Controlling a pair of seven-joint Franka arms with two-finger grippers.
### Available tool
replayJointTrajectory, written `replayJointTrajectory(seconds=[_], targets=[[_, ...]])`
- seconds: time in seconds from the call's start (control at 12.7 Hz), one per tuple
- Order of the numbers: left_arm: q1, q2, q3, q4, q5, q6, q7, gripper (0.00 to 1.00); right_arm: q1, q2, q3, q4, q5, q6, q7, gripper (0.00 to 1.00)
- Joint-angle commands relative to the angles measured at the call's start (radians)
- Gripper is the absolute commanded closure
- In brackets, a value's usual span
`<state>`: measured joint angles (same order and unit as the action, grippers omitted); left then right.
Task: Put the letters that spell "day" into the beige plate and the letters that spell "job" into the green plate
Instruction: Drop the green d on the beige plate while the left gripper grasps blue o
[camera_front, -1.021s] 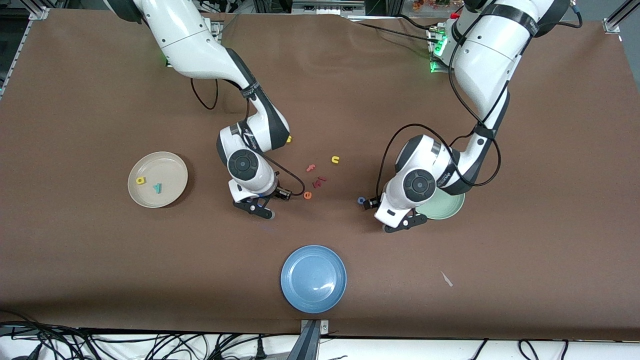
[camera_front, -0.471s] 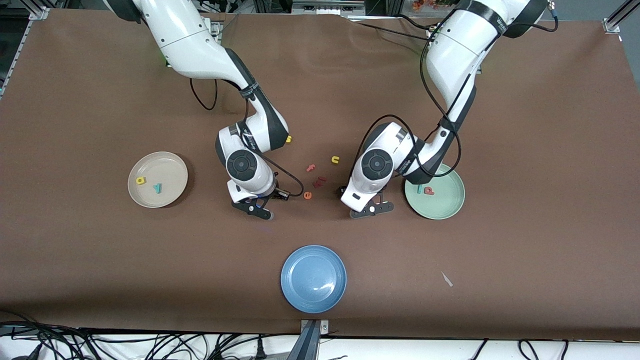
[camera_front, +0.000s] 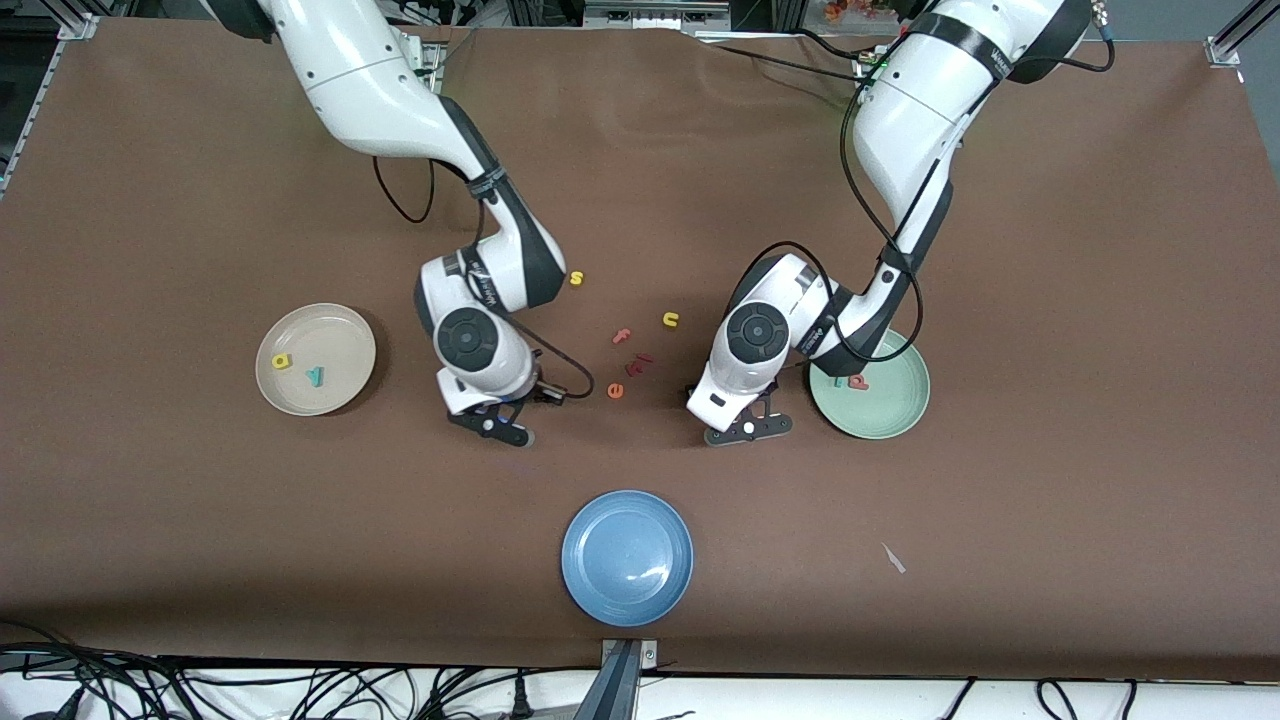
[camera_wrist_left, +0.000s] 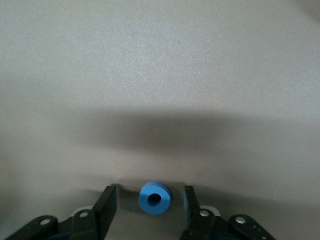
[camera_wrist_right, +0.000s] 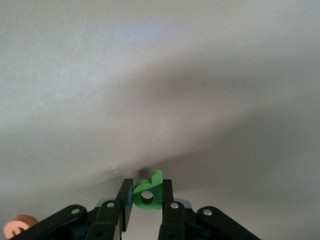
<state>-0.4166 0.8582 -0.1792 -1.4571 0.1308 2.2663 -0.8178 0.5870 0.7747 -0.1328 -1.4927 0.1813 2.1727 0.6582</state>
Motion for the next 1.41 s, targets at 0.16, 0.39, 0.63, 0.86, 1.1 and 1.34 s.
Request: replayJointTrajectory(seconds=[0.16,0.39,0.63,0.86,1.1,1.34], targets=[[-0.011,0.015,-0.014,0.023,0.018,0.001,0.008,0.57,-0.026,-0.142,-0.103,-0.124,-0.064,-0.142,-0.331,1.00],[-0.005,0.016,-0.014,0.020,0.018,0.001,0.008,0.98,-0.026,-0.248,-0.190,-0.277,-0.083,-0.099,-0.521,1.00],[-0.004,0.016,-0.014,0.020,0.020,0.001,0.009,0.98,-0.027,-0.354,-0.277,-0.469,-0.082,0.022,-0.713,1.00],[0.004,-0.004,-0.011,0.023,0.021,-0.019,0.008,1.00,-0.027,-0.380,-0.350,-0.561,-0.075,0.104,-0.849,1.00],[0.064,-0.060,-0.014,0.031,0.030,-0.147,0.093,1.00,-0.033,-0.379,-0.384,-0.616,-0.068,0.172,-0.933,0.98],[0.116,-0.114,-0.013,0.020,0.027,-0.256,0.187,0.99,-0.035,-0.371,-0.383,-0.598,-0.068,0.153,-0.933,0.00]])
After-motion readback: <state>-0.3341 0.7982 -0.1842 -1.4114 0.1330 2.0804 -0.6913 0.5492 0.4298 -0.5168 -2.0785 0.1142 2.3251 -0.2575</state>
